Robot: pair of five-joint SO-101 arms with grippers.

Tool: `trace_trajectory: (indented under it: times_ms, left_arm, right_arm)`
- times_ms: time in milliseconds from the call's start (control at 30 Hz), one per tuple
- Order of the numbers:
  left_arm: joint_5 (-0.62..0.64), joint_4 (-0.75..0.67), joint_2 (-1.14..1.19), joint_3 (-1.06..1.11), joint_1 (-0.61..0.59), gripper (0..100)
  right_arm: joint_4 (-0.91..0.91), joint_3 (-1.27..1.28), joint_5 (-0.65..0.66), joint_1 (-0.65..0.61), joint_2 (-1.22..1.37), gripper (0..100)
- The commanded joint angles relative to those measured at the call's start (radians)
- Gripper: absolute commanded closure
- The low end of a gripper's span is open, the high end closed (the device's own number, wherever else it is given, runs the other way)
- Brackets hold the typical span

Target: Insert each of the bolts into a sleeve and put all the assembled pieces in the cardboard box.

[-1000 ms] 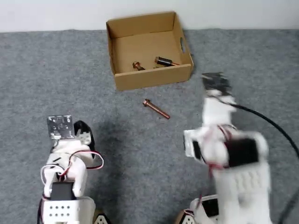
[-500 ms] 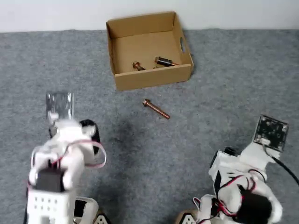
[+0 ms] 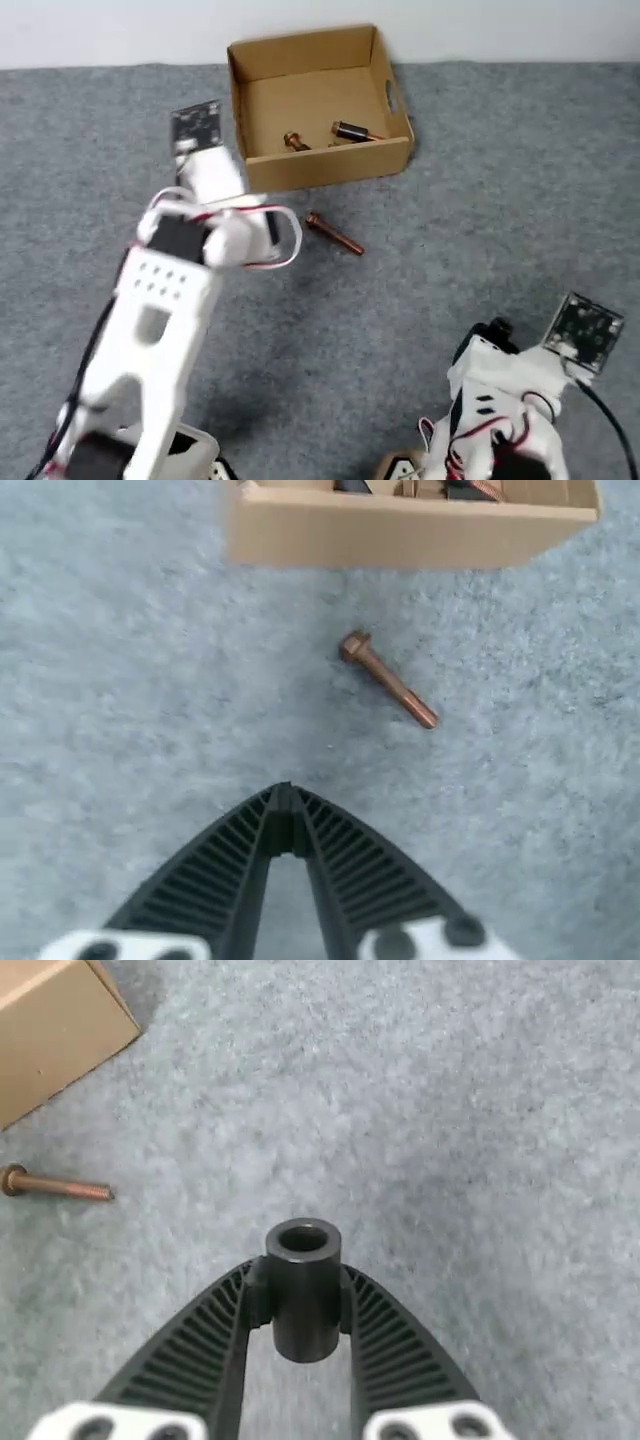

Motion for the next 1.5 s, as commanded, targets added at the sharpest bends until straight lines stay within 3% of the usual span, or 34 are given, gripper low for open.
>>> trace_trajectory:
  times_ms: [0, 133, 433, 633, 1233, 1367, 1467]
  left_arm:
    - [0.069, 0.005, 0.155, -0.133, 0.034, 96]
    - [0.118, 0.012, 0.336, -0.249, 0.049, 88]
    - [0.15, 0.141, 0.698, -0.598, 0.094, 87]
    - [0.15, 0.155, 0.904, -0.826, 0.08, 87]
    - [0.15, 0.247, 1.425, -1.374, 0.074, 87]
    - [0.15, 0.307, 1.493, -1.491, 0.068, 89]
    - [0.15, 0.373, 1.531, -1.584, 0.068, 100]
  right_arm:
    - [-0.028, -0.002, -0.012, 0.013, -0.041, 98.9]
    - [-0.028, 0.0, -0.012, 0.013, -0.039, 98.9]
    - [-0.028, 0.002, -0.012, 0.015, -0.039, 98.9]
    - [-0.028, 0.002, -0.011, 0.074, -0.039, 98.9]
    - [-0.028, 0.006, -0.011, 0.074, -0.038, 98.9]
    - [-0.028, 0.006, -0.011, 0.073, -0.038, 98.9]
    - [-0.028, 0.006, -0.011, 0.073, -0.038, 98.9]
